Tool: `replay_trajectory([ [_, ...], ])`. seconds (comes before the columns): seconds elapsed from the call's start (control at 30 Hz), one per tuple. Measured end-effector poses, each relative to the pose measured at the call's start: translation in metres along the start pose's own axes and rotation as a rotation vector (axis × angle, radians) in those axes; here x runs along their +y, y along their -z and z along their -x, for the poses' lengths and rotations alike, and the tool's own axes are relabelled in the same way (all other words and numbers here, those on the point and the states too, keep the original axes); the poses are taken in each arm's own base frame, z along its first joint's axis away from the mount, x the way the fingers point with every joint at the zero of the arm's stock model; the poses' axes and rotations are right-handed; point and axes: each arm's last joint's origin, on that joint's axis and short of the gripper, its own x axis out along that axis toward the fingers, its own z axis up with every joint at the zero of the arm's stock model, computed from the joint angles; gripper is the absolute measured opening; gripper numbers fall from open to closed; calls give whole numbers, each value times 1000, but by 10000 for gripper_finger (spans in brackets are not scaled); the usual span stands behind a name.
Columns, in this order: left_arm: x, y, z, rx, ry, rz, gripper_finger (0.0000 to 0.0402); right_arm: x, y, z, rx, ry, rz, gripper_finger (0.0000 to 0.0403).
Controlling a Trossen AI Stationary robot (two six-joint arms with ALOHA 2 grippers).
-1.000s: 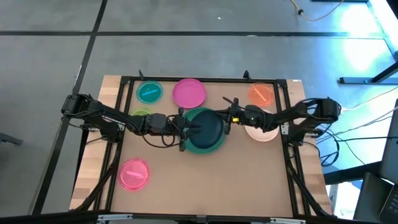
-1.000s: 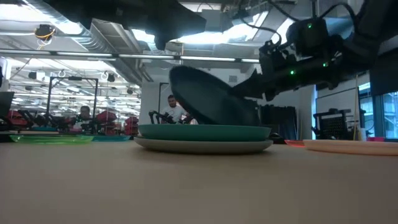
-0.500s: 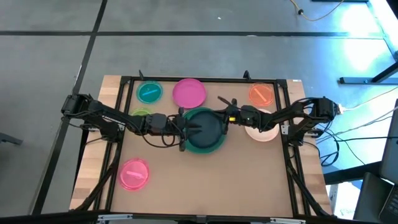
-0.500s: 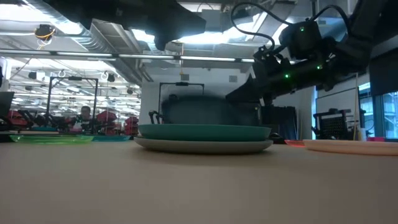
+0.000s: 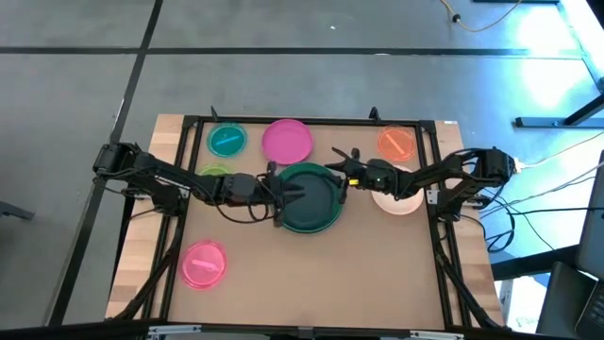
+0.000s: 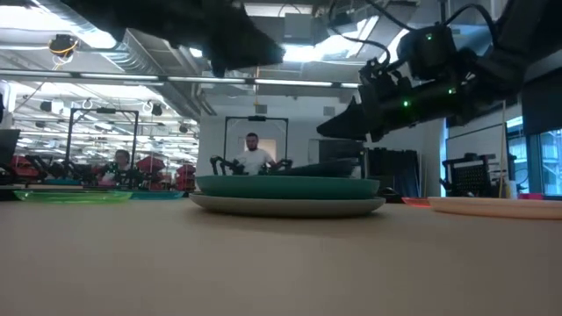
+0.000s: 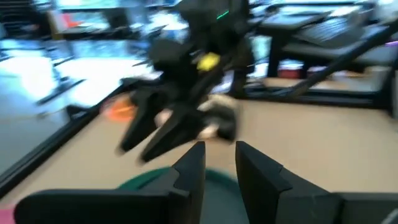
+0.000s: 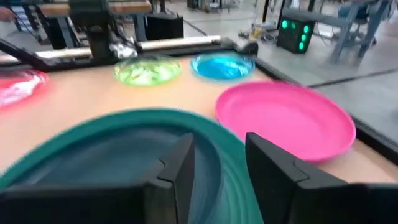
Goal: Stack plastic plates
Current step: Stack the pink plate on the dark blue plate
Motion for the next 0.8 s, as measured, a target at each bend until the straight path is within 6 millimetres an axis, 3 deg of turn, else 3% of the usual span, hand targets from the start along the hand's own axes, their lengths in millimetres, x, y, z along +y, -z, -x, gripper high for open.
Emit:
replay_trajectory([
  [0.23, 19, 18, -1, 163, -233, 31, 82, 3, -19, 11, -44, -50, 21, 134],
  [0.53, 41, 38, 1, 328, -336, 80, 82, 6, -29, 25, 7, -104, 42, 134],
  [0.8, 64, 35, -4, 380, -320, -151, 82, 5, -30, 28, 27, -94, 108, 134],
])
